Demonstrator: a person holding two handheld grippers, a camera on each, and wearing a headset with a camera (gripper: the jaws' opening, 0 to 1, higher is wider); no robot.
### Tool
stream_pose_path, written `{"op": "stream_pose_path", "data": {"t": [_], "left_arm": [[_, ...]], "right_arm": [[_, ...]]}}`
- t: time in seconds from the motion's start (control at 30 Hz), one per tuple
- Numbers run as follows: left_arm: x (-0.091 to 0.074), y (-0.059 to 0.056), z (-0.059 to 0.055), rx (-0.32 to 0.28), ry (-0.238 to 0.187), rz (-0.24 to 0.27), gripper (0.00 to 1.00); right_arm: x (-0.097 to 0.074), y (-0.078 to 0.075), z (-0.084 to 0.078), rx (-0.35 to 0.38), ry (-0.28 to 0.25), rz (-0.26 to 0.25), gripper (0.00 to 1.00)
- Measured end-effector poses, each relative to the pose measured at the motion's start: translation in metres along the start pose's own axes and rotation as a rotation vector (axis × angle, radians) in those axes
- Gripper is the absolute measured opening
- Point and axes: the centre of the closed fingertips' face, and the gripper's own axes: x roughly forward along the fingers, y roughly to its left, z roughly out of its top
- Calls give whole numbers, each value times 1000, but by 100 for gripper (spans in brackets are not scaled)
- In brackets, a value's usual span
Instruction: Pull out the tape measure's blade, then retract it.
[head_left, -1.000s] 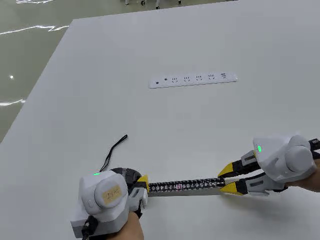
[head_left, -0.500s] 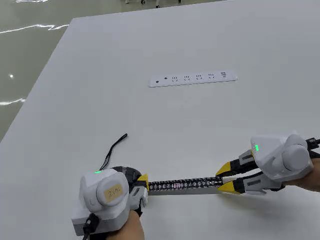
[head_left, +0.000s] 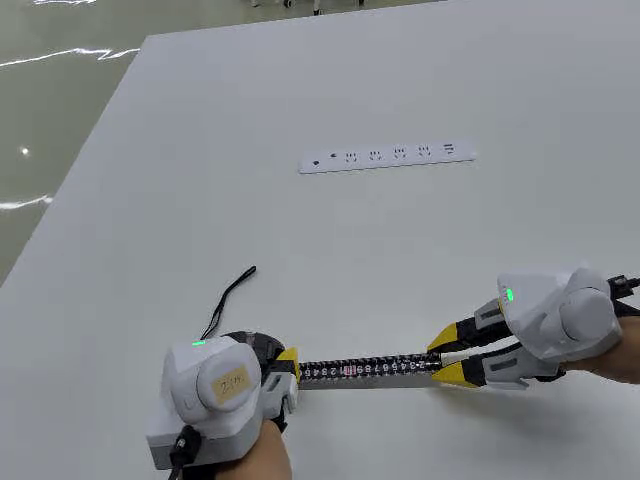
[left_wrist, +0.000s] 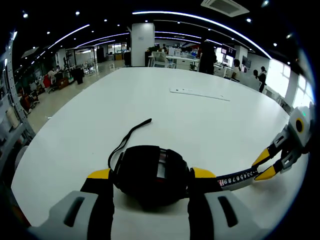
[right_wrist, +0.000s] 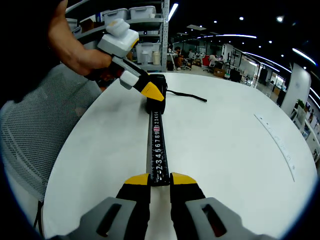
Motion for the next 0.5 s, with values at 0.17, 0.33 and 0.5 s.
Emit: {"op": "stream_pose_path", "data": {"t": [0.17, 0.33, 0.5], "left_arm": [[0, 0, 0, -1, -1, 0, 55], [0, -1, 0, -2, -1, -1, 55], [0, -1, -1, -4, -4, -3, 55]], "right_arm": [[0, 0, 1, 1, -3, -1, 14], [2, 1, 2, 1, -4, -1, 14], [3, 1, 3, 2, -4, 0, 14]]}}
